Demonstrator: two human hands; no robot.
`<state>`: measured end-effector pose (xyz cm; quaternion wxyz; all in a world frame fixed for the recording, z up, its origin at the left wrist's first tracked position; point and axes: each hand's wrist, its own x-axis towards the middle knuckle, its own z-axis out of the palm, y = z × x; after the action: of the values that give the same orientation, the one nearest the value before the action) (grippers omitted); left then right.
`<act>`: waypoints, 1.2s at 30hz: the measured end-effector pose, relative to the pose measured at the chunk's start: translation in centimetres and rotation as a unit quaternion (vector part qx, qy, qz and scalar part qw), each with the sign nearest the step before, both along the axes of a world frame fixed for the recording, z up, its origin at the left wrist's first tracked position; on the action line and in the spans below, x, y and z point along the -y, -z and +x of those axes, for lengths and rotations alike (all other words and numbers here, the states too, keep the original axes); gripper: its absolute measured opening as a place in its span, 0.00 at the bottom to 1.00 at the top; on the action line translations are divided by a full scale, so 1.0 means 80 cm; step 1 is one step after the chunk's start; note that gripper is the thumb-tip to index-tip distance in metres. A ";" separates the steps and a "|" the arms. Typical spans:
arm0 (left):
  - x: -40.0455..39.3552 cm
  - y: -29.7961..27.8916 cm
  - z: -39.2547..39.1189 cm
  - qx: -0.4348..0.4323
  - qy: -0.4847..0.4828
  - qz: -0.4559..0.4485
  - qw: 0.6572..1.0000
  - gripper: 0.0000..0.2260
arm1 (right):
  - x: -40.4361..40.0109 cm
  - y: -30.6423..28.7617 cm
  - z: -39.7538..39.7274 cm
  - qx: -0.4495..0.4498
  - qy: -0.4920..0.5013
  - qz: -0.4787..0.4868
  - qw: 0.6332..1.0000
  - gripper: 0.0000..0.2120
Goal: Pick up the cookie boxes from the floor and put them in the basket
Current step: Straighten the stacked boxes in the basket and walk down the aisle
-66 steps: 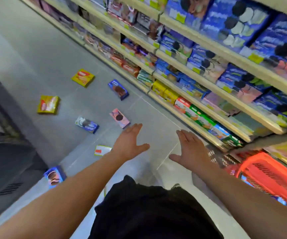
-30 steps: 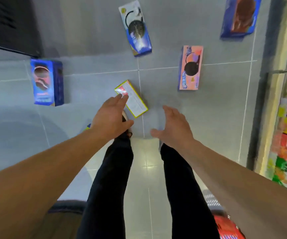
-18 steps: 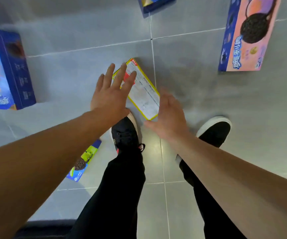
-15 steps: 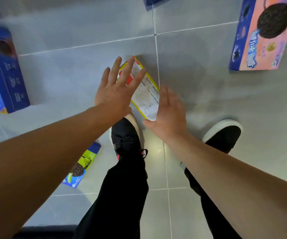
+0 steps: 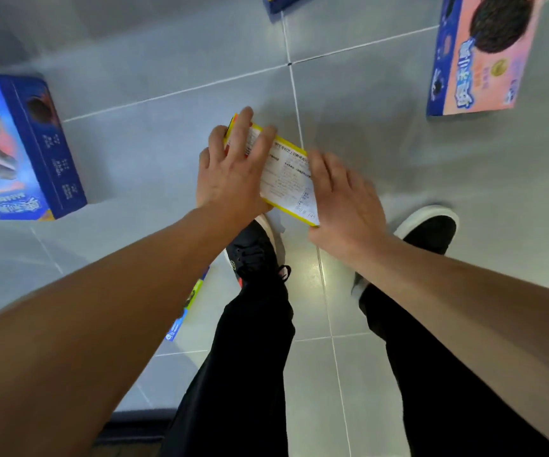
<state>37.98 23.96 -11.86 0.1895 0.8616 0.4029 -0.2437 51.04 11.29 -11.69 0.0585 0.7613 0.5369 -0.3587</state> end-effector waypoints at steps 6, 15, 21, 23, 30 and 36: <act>0.007 -0.175 0.046 0.032 -0.024 -0.071 0.997 0.52 | 0.031 -0.185 0.076 -0.056 0.002 0.070 0.996 0.39; -0.011 -0.518 0.119 0.081 -0.115 -0.276 0.951 0.45 | 0.062 -0.520 0.184 -0.228 0.169 0.066 0.957 0.28; 0.007 -0.686 0.152 0.176 -0.314 -0.349 0.865 0.22 | 0.088 -0.693 0.221 -0.343 0.472 0.099 0.806 0.09; 0.031 -0.734 0.167 0.200 -0.328 -0.334 0.861 0.14 | 0.109 -0.739 0.230 -0.365 0.545 0.117 0.745 0.06; 0.111 -0.840 0.196 0.271 -0.274 -0.333 0.861 0.08 | 0.174 -0.834 0.218 -0.378 0.718 0.092 0.577 0.08; 0.140 -0.883 0.194 0.297 -0.213 -0.356 0.860 0.18 | 0.212 -0.890 0.154 -0.299 0.791 0.208 0.492 0.17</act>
<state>53.51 12.75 58.74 0.6414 0.6601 0.3870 -0.0564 63.38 -5.66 59.50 -0.5739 0.7037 -0.2460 -0.3389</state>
